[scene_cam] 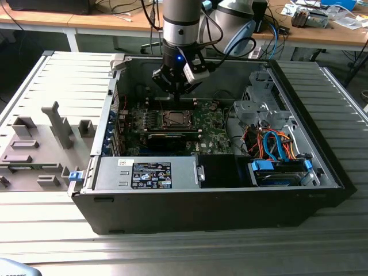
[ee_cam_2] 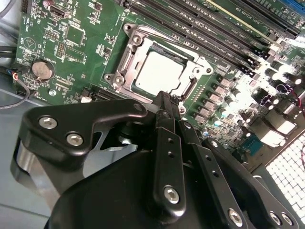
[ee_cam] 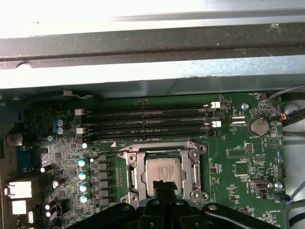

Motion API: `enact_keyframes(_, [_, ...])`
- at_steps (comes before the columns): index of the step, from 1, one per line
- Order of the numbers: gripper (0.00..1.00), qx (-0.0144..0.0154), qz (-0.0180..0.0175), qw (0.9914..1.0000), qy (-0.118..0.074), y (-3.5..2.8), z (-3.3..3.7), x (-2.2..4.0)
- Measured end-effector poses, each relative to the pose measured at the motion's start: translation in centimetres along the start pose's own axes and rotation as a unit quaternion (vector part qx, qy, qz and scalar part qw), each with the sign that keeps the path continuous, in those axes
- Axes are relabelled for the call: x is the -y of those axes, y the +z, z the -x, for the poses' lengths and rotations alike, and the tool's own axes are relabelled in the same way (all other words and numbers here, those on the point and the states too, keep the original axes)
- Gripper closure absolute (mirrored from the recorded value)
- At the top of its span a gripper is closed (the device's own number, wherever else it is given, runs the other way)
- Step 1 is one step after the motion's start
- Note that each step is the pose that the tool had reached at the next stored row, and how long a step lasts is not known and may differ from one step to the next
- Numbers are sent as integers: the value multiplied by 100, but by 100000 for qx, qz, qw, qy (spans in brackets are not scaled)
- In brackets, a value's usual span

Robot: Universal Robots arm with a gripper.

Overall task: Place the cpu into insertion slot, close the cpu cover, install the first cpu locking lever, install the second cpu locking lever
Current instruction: 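Install the first cpu locking lever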

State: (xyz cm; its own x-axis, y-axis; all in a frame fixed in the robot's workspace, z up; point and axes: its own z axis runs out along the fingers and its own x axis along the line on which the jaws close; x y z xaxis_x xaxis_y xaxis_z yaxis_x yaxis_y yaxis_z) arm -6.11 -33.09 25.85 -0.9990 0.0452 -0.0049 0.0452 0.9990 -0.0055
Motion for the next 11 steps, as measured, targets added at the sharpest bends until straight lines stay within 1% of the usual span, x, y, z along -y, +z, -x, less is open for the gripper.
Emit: enact_keyframes(11, [89, 0, 1, 100000, -1, 0, -47, 2])
